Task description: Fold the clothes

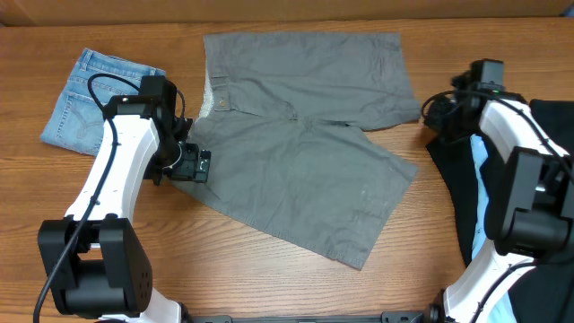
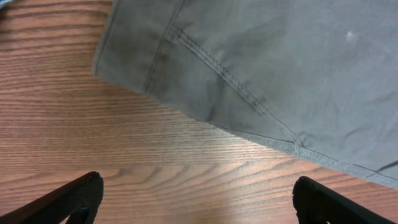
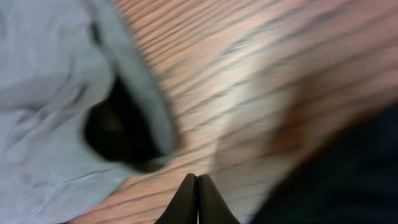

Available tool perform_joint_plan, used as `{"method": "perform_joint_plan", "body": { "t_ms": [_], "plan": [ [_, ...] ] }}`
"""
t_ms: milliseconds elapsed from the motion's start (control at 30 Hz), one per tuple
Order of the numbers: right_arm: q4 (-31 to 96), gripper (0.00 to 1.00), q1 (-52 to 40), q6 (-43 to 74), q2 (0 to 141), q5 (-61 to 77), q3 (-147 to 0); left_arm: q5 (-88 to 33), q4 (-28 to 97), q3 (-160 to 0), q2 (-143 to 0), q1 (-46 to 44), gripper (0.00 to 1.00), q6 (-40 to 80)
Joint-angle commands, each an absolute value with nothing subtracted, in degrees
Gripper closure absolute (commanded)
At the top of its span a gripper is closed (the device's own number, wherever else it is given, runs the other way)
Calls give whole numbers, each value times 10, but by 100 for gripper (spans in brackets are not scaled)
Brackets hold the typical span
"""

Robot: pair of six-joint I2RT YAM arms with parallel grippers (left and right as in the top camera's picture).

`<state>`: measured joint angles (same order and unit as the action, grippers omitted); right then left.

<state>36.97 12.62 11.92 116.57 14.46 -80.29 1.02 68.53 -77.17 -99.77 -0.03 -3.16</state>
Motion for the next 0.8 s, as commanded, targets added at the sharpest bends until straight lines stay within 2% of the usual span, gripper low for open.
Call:
{"method": "perform_joint_plan", "body": {
  "t_ms": [0,33,67,133,333,567,600,700,767],
  "plan": [
    [369,75,142,108,1166,205,-804,21,683,-770,-997,-2,0,-34],
    [365,53,145,95,1162,232,-804,22,683,-770,-997,-2,0,-34],
    [361,42,146,89,1159,244,-805,21,683,-770,-997,-2,0,-33],
    [345,30,147,80,1154,270,-807,21,683,-770,-997,1,0,-32],
    [283,30,128,74,1158,316,-807,19,683,-770,-997,4,0,-31],
    [262,43,81,75,1181,200,-807,19,684,-770,-997,4,0,-29],
    [267,50,78,75,1187,202,-807,19,686,-770,-997,4,0,-30],
    [286,94,78,75,1190,201,-807,19,685,-770,-997,4,0,-29],
    [303,96,85,78,1189,179,-807,19,685,-770,-997,4,0,-30]
  ]
}}
